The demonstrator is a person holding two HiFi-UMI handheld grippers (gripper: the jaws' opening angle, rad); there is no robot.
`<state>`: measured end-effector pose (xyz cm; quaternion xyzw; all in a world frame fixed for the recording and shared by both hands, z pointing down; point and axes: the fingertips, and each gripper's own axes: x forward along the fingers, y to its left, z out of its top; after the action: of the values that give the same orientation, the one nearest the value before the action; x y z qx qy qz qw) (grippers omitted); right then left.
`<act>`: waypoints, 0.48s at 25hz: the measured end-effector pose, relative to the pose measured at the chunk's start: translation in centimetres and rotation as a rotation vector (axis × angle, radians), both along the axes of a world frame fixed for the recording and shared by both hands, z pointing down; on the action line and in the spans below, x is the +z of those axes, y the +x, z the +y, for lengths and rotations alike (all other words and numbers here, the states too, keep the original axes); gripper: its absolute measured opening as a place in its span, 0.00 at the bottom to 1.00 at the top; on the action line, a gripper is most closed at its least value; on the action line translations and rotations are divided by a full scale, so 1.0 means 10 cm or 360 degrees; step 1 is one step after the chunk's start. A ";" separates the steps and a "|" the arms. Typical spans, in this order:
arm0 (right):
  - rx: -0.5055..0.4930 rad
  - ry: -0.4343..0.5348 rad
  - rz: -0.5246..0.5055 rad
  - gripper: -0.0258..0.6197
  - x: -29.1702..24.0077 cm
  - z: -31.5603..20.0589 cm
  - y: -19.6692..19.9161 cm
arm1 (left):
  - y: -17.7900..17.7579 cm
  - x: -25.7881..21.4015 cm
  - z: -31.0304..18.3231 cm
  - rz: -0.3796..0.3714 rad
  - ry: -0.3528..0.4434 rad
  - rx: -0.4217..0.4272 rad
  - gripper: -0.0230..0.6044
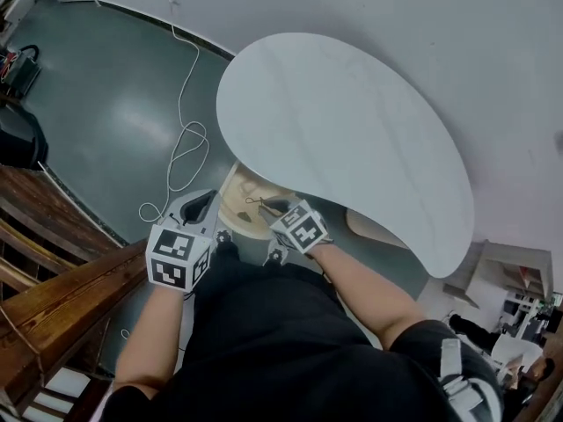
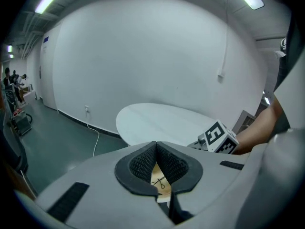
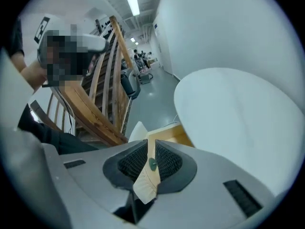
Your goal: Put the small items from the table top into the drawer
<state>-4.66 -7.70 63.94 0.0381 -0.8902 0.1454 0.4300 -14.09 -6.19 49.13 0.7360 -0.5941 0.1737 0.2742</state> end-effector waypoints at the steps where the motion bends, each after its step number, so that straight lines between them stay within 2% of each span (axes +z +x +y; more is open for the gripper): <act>1: 0.0047 0.0017 -0.0042 0.11 -0.14 -0.07 0.02 | 0.03 -0.04 -0.04 -0.0004 0.0013 0.0017 0.06; 12: 0.0436 0.0226 -0.0520 0.07 -1.57 -0.57 0.42 | 0.34 -0.43 -0.37 -0.0010 0.0178 0.0158 0.06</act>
<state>-0.43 -13.40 48.21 0.1646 -0.9426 0.1437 0.2526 -10.71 -9.87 44.79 0.7783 -0.5664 0.1559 0.2218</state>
